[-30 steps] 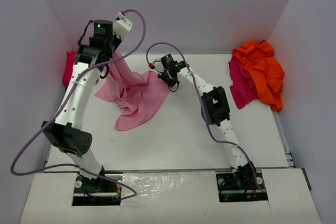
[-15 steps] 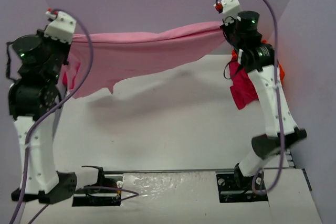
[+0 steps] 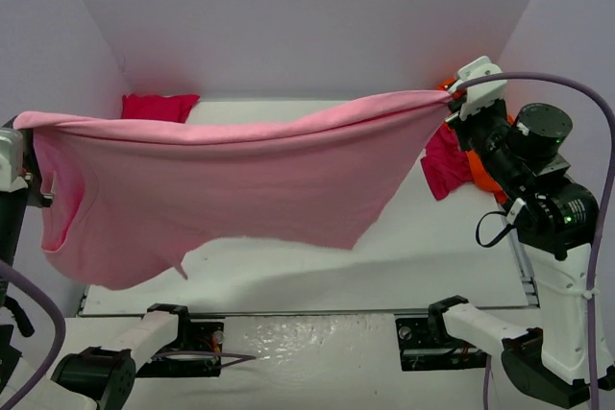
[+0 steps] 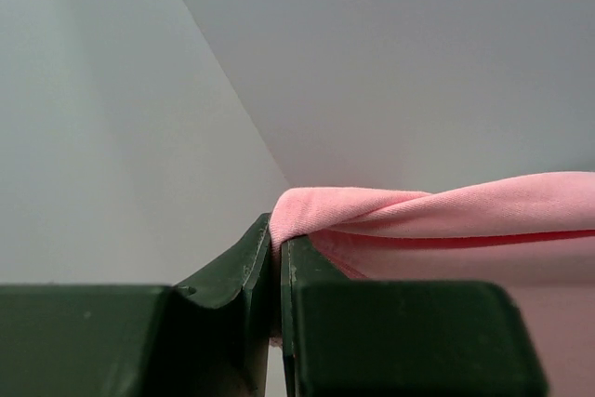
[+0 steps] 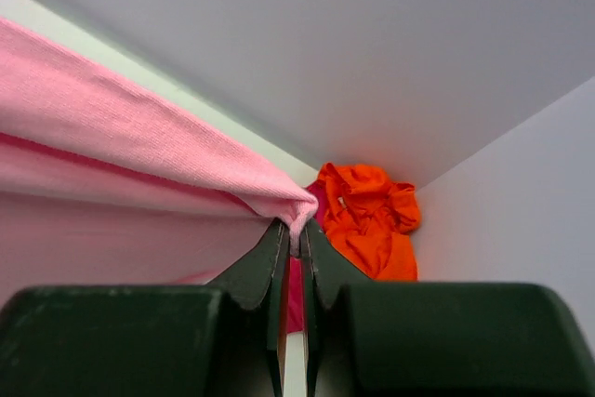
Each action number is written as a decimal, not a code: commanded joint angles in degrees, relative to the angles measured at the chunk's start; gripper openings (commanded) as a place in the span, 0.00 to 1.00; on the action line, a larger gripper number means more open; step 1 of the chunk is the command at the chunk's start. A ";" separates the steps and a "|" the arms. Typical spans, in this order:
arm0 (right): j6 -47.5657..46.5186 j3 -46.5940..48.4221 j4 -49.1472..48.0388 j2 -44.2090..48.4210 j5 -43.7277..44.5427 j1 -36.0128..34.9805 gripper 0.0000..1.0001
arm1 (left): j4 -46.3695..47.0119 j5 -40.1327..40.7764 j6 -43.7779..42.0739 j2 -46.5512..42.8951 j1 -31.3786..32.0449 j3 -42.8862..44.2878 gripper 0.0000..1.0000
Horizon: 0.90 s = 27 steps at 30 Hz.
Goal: Fold and stack the t-shirts
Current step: Flatten the tshirt out
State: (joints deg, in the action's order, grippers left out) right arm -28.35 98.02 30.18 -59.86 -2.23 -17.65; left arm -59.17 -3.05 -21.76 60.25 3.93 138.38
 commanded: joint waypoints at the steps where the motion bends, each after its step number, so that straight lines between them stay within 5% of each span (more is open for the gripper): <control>1: -0.38 0.06 0.08 -1.93 -0.73 0.69 0.00 | -1.86 -0.15 0.52 6.98 1.14 2.89 0.00; 6: -2.17 -0.24 0.37 -8.38 1.15 -0.05 0.00 | 0.16 -1.06 -0.06 12.75 1.52 -3.11 0.00; 16: -8.14 1.72 -2.47 -36.82 5.15 0.19 0.00 | 15.31 -6.31 1.58 34.54 1.51 -15.58 0.00; 23: -5.13 19.49 -3.90 -66.11 14.01 3.47 0.00 | 25.08 -1.08 -0.19 54.53 0.77 -16.19 0.00; 27: -4.56 27.29 -4.13 -74.82 17.13 7.01 0.00 | 29.66 0.06 0.20 62.99 -1.99 -13.31 0.00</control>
State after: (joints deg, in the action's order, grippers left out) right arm -34.33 117.72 27.33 -130.58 7.62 -15.09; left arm -39.63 -5.68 -21.52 122.10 4.95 119.90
